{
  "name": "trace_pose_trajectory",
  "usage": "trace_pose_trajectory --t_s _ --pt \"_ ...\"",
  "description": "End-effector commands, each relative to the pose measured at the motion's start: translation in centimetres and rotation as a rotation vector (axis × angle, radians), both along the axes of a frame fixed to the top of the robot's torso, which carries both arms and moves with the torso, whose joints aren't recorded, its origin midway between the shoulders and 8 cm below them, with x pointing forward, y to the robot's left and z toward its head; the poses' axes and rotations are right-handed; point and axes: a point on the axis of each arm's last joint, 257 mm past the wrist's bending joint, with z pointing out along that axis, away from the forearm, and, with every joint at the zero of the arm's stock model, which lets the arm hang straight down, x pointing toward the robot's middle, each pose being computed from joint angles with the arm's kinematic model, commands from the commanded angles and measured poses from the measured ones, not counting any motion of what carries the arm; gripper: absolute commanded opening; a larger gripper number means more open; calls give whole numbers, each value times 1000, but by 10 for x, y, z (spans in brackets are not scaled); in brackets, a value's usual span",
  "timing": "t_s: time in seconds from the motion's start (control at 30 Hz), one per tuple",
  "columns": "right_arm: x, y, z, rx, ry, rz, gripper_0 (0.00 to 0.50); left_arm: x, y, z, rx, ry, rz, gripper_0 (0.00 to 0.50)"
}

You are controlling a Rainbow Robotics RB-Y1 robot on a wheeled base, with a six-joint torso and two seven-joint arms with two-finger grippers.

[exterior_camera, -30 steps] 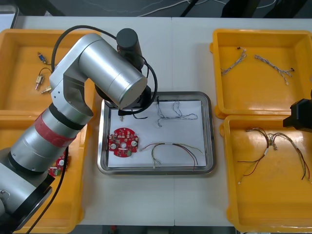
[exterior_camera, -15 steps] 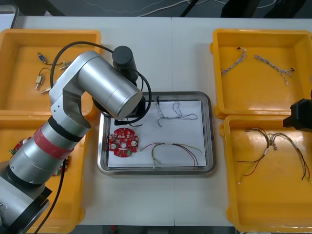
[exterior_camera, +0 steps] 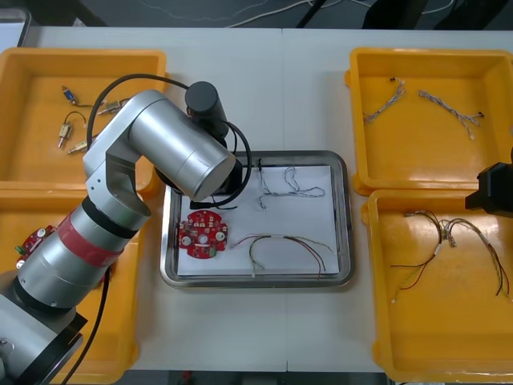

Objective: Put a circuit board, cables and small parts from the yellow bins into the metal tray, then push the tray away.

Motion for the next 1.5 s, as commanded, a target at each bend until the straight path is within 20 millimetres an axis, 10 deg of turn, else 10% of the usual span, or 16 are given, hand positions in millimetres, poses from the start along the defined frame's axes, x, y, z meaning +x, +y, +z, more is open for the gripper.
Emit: trace_pose_trajectory --t_s 0.03,1.17,1.37,1.5 --pt "-1 -18 16 -30 -37 -52 500 -12 -30 -6 18 -1 -126 0" --pt "-1 -18 16 -30 -37 -52 500 -2 -20 -30 38 -6 -103 8" --pt "-1 -18 16 -30 -37 -52 500 -2 -20 -30 36 -6 -100 299" --pt "-1 -18 16 -30 -37 -52 500 -1 -21 -27 29 -10 -97 398"
